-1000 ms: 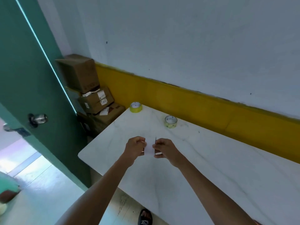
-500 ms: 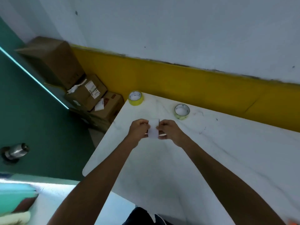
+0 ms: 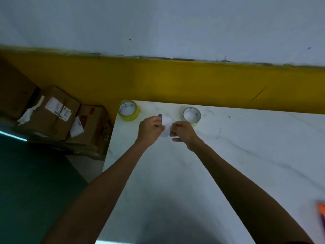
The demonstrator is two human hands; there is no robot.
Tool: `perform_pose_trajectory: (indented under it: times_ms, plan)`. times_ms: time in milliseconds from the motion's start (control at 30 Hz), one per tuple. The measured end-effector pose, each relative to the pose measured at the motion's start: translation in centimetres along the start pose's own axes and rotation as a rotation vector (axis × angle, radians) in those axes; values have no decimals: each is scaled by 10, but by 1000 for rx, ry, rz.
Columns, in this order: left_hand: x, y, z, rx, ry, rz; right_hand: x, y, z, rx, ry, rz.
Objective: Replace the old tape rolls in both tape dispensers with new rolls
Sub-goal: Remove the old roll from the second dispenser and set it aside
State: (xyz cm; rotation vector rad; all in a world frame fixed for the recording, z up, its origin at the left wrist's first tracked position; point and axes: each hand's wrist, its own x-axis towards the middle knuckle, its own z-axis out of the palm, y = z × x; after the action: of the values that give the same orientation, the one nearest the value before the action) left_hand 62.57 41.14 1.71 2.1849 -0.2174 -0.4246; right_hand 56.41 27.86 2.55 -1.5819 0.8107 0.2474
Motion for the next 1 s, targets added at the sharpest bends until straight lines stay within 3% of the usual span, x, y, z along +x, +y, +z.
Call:
perform_pose_trajectory:
  times_ms: [133, 333, 467, 600, 800, 1000]
  plan:
    - [27, -11, 8, 338, 33, 269, 16, 4, 9, -62, 43, 68]
    - [63, -35, 26, 609, -28, 428, 23, 17, 6, -45, 36, 103]
    - [76, -51, 34, 744, -149, 437, 28, 28, -2, -28, 44, 88]
    - [77, -58, 41, 775, -163, 500, 33, 38, -6, -21, 57, 105]
    - [80, -60, 21, 656, 10, 418, 40, 36, -4, 41, 50, 133]
    - [97, -81, -19, 725, 148, 313, 48, 30, 4, 89, 27, 120]
